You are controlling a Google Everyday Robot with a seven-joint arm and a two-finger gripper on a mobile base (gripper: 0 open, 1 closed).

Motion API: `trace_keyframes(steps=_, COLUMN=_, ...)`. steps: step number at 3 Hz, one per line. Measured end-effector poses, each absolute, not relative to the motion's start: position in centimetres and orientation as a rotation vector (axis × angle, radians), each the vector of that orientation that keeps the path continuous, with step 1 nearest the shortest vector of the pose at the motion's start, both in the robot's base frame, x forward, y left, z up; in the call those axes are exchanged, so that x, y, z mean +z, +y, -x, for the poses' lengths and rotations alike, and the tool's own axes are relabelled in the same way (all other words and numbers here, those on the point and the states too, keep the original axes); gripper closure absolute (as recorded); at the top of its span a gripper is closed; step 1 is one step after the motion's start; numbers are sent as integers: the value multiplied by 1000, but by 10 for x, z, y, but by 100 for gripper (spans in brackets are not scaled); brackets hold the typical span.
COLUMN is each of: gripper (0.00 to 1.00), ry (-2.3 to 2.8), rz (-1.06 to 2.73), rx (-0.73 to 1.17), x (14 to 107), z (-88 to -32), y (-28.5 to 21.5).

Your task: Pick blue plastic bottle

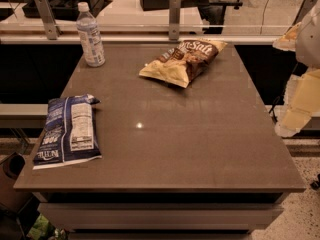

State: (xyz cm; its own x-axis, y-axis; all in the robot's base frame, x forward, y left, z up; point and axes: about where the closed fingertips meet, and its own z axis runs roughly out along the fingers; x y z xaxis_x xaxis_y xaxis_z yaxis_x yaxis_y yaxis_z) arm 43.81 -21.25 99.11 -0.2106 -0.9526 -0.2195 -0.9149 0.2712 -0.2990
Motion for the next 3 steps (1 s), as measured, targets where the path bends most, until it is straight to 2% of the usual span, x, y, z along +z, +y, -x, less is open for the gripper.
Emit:
trace_keyframes(steps=2, gripper=0, ry=2168, rz=1639, rx=-147, x=993, z=-446, y=-204)
trace_keyframes(steps=3, gripper=0, ry=2087, rz=1519, rx=-97, x=991, z=-471, y=-175)
